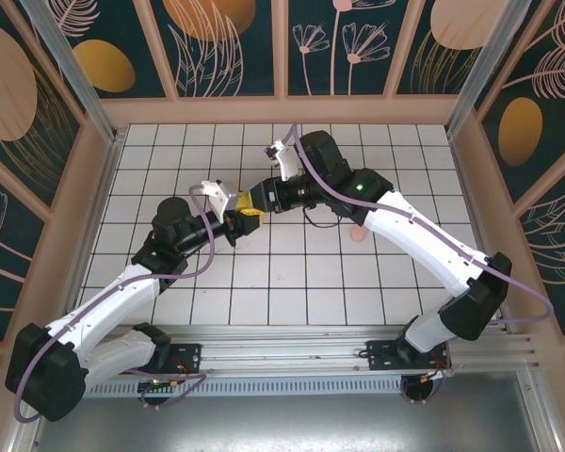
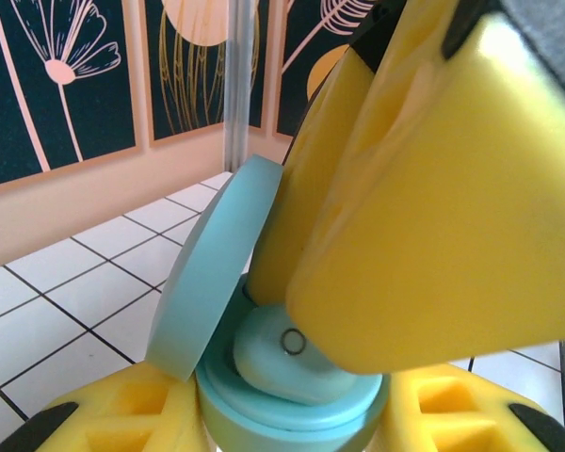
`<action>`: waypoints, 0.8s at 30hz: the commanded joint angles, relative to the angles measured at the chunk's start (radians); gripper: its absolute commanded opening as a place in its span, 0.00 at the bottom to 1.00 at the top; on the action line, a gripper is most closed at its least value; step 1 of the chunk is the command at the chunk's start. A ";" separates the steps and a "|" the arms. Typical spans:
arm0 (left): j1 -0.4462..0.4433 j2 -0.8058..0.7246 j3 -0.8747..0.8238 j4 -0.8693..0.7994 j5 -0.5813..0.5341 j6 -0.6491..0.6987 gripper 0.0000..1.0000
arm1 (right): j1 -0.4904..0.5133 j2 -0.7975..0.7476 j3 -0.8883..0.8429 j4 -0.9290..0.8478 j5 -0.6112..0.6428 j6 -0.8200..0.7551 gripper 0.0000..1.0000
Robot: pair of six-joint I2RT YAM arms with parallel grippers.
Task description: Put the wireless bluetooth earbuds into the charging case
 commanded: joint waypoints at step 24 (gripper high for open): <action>-0.004 -0.017 -0.005 0.060 0.006 -0.002 0.00 | 0.015 -0.037 0.075 -0.046 0.060 -0.020 0.30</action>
